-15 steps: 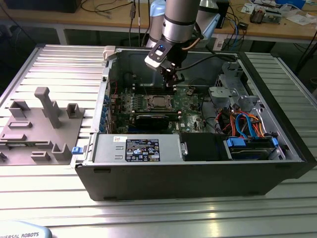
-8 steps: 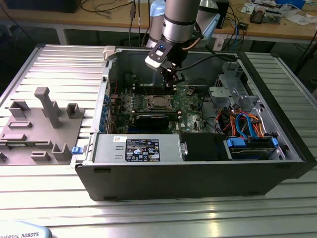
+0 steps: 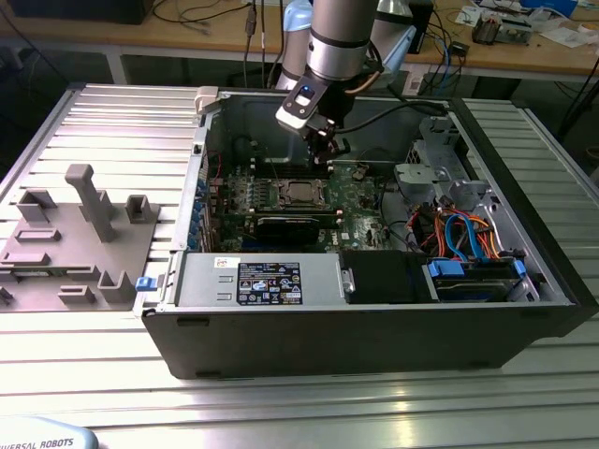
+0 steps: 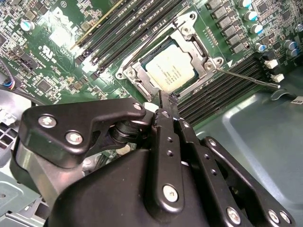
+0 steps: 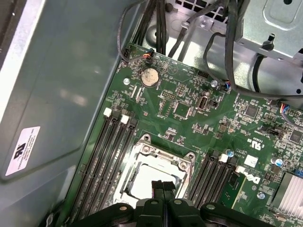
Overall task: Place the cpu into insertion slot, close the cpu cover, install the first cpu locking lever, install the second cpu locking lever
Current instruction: 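Install the first cpu locking lever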
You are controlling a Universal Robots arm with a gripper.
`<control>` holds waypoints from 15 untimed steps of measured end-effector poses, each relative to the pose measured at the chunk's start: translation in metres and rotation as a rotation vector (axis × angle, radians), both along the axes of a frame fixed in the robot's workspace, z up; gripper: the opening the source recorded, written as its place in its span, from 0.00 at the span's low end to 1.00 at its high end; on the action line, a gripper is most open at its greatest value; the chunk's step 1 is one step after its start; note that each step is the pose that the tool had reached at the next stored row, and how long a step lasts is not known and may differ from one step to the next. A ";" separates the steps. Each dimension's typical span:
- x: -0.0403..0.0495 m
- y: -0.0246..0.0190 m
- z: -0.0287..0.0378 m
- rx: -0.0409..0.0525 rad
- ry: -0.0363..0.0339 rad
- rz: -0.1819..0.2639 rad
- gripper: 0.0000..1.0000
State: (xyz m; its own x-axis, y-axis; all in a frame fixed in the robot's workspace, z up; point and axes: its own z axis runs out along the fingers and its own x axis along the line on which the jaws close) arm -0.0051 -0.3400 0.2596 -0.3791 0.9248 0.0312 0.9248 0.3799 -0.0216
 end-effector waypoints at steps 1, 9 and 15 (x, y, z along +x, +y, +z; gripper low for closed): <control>0.0000 0.0000 0.0000 0.0000 0.0000 0.002 0.11; 0.0000 0.0000 0.0000 0.0000 0.0000 0.019 0.11; 0.0000 0.0000 0.0000 0.0000 0.0000 0.042 0.11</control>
